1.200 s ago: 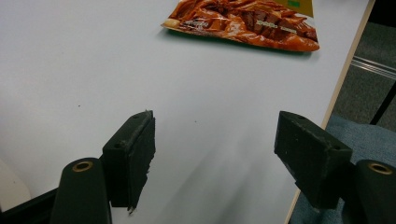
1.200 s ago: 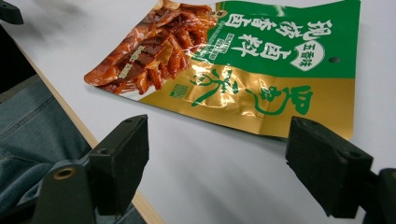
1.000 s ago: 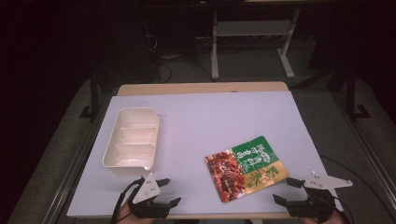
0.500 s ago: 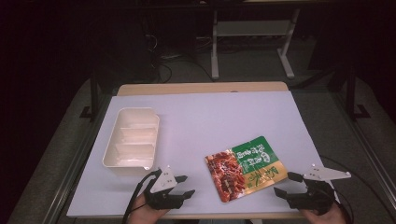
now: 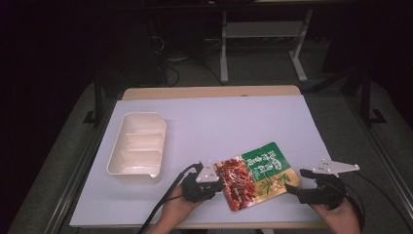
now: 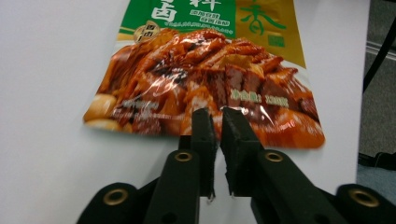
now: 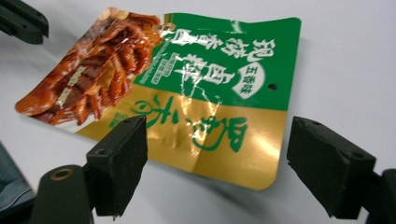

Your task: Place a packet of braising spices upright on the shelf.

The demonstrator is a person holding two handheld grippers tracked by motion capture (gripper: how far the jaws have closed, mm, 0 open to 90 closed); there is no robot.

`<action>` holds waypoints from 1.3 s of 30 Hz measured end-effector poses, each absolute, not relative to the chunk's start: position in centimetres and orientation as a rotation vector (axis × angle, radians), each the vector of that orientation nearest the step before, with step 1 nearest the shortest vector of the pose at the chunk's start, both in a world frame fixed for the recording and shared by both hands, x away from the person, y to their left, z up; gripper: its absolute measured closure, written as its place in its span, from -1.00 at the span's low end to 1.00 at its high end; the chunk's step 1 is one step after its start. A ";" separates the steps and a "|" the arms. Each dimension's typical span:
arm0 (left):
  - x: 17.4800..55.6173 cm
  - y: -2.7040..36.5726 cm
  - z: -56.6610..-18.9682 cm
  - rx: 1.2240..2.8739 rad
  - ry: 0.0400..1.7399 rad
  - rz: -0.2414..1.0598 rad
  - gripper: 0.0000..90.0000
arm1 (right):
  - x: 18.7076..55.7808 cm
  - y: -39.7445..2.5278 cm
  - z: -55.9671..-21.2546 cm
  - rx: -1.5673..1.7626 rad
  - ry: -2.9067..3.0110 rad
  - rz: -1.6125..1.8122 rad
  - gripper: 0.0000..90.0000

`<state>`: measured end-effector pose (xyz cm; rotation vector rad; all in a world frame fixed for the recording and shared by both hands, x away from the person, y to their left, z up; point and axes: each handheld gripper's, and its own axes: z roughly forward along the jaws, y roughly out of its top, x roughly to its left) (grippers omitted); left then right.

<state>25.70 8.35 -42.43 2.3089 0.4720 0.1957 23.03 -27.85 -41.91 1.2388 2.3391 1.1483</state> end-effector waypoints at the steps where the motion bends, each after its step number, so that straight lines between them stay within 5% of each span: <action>1: 25.7 8.4 -42.4 2.309 0.472 0.196 0.92 | 23.0 -27.8 -41.9 1.239 2.339 1.148 -0.56; 10: 27.3 5.0 -43.3 2.377 0.488 0.183 1.00 | 25.2 -28.3 -41.7 1.283 2.320 1.153 -0.56; 32: 27.3 4.5 -43.7 2.464 0.490 0.192 1.00 | 26.4 -28.3 -43.3 1.393 2.369 1.160 -0.49; 39: 27.2 4.7 -43.7 2.462 0.495 0.191 1.00 | 26.3 -28.5 -44.1 1.425 2.421 1.202 -0.25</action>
